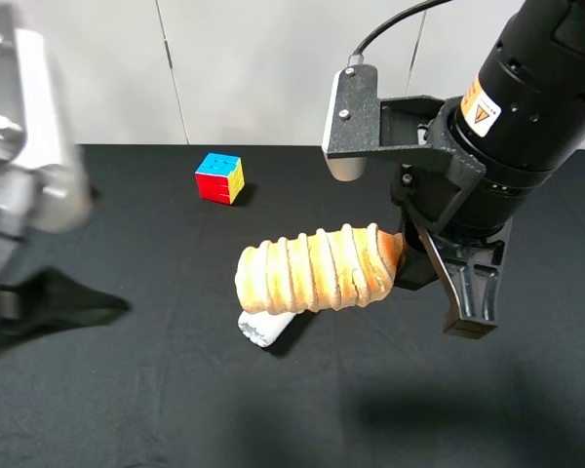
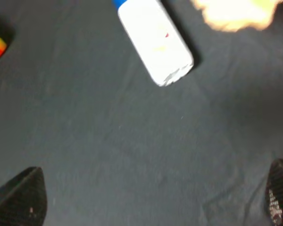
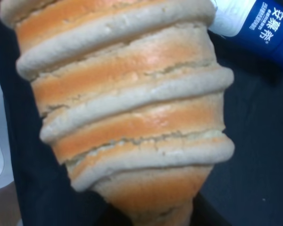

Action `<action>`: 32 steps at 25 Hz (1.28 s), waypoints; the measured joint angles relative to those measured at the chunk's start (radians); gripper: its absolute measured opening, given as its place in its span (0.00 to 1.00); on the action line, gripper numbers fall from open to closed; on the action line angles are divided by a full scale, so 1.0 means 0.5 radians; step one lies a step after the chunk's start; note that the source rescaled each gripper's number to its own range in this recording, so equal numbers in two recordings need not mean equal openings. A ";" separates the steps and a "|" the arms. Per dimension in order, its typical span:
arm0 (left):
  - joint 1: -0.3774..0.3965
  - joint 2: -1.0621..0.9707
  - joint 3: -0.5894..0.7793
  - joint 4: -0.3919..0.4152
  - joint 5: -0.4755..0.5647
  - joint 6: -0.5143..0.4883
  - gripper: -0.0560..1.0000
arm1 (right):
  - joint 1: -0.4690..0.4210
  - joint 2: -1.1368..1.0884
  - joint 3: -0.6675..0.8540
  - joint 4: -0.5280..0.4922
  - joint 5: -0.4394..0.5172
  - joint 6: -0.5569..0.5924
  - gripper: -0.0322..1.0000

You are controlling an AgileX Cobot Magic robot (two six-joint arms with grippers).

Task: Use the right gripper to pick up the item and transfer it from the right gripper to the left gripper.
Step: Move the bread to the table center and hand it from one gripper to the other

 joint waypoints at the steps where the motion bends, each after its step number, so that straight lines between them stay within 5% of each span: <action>1: -0.046 0.055 -0.017 0.002 -0.045 -0.006 0.90 | 0.000 0.000 0.000 0.000 0.000 0.000 0.05; 7: -0.206 0.318 -0.087 -0.003 -0.274 -0.027 0.90 | 0.000 0.000 0.000 0.000 0.002 0.002 0.05; 17: -0.224 0.563 -0.095 -0.033 -0.590 -0.009 0.90 | 0.000 0.000 0.000 0.000 0.004 0.006 0.05; 32: -0.224 0.734 -0.097 -0.226 -0.692 0.272 0.90 | 0.000 0.000 0.000 0.017 0.001 0.006 0.05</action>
